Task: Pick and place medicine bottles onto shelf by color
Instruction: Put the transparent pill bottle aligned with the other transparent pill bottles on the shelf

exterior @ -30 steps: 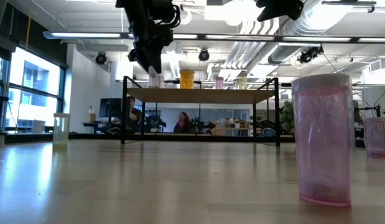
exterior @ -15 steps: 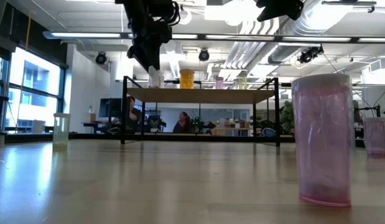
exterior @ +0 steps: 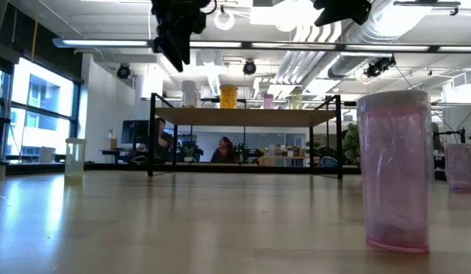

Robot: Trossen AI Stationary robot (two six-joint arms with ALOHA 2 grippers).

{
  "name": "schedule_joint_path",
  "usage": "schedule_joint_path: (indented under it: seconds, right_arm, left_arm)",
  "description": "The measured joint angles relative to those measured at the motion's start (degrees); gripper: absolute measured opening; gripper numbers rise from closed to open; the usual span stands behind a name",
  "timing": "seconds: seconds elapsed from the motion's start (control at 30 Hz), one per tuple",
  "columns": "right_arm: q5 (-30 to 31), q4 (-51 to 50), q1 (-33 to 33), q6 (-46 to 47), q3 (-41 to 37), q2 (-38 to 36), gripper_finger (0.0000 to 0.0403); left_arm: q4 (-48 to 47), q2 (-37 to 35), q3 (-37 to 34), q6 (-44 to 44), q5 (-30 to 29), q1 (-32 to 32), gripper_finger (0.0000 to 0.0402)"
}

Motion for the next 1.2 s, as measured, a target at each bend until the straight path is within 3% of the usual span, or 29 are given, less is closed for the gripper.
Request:
schedule_joint_path:
  seconds: [0.23, 0.47, 0.67, 1.2]
  right_arm:
    - [0.0, -0.1, 0.0, 0.0, 0.0, 0.0, 0.0186]
    - [0.0, -1.5, 0.0, 0.0, 0.0, 0.0, 0.0186]
    - [0.0, -1.7, 0.0, -0.1, 0.0, 0.0, 0.0186]
    - [0.0, -1.7, 0.0, 0.0, 0.0, 0.0, 0.0186]
  left_arm:
    - [-0.4, -2.2, -0.6, 2.5, 0.4, -2.4, 0.0216]
    - [13.4, -6.6, -14.3, 2.2, 0.5, -8.2, 0.0216]
    - [23.1, -7.4, -21.1, -1.0, -0.1, -10.7, 0.0216]
    - [27.2, -7.4, -24.5, -3.2, -7.4, -7.4, 0.0216]
